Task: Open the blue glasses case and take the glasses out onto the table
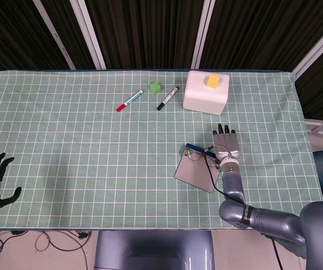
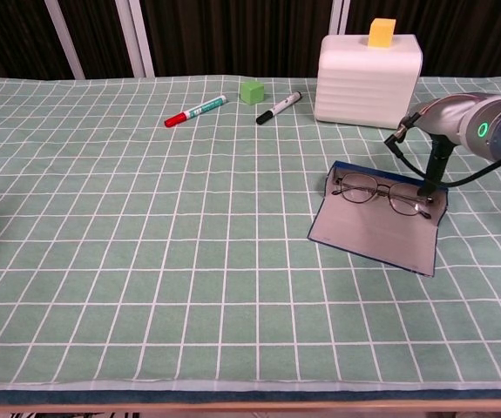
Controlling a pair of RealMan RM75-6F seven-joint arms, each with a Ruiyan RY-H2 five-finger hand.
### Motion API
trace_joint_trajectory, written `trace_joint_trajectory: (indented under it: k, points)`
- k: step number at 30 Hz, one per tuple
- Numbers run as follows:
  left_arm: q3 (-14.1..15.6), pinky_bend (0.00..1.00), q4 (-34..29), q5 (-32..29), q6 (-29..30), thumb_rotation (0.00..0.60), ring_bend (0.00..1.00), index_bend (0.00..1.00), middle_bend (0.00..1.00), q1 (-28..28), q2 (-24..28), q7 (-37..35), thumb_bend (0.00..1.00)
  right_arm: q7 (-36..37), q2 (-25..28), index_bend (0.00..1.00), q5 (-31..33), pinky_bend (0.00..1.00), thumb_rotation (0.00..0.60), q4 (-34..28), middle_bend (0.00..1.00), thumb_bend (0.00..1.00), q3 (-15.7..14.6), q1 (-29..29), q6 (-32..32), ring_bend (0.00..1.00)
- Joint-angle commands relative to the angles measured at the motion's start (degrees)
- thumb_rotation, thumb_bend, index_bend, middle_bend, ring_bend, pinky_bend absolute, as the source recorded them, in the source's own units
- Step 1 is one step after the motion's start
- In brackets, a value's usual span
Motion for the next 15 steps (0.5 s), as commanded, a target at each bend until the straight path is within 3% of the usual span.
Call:
trace_joint_trajectory:
  k: [1,15]
  points:
    - [0.0,0.0,0.0,-0.1,0.0,0.6,0.0,0.13,0.0,0.0,0.0,0.1,0.31,-0.6,-0.5,0.19,0.1,0.19,0.6,1.3,0.02,0.23,0.4,0.4,-0.5,0.0]
    - [0.0,0.0,-0.1,-0.1,-0.1,0.6,0.0,0.13,0.0,0.0,0.1,0.0,0.31,-1.9,-4.9,0.19,-0.7,0.19,0.6,7.1,0.02,0.23,2.3,2.4,-1.7,0.0]
